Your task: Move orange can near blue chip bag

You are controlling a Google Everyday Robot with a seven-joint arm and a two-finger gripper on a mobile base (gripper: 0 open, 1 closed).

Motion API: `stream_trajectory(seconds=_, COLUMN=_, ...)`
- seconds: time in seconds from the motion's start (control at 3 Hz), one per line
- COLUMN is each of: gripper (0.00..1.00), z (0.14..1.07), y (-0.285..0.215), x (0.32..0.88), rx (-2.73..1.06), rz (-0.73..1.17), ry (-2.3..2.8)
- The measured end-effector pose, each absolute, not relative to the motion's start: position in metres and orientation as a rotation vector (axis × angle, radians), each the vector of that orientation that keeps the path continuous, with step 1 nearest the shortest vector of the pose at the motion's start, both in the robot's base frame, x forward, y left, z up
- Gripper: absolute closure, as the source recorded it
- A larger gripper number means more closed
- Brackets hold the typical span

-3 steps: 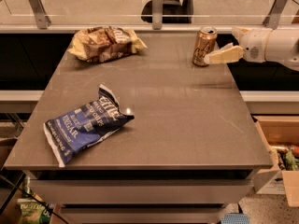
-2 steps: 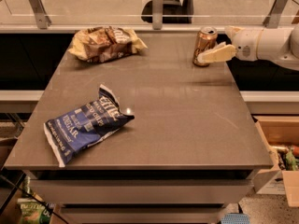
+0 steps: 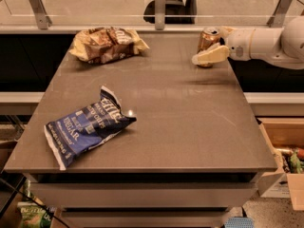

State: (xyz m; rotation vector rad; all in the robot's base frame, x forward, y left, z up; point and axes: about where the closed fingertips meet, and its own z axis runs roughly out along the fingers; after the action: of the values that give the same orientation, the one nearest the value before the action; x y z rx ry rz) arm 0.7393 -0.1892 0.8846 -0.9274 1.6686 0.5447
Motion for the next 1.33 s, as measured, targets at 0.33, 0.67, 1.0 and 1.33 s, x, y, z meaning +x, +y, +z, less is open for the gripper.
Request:
stream_trajectory(seconds=0.33, gripper=0.17, z=0.8818, y=-0.1809, x=0.7436, rx=-0.955, rz=0.567, ry=1.651)
stream_trajectory(seconds=0.67, gripper=0.41, z=0.881, y=-0.1776, x=0.7442, rx=-0.959, rz=0.572, ry=1.65)
stream_trajectory(seconds=1.0, gripper=0.65, z=0.8799, y=-0.1742, x=0.7448, rx=-0.962, rz=0.577, ry=1.649)
stream_trajectory(seconds=1.33, gripper=0.88, z=0.8788, y=-0.1709, x=0.7453, rx=-0.965, rz=0.582, ry=1.648)
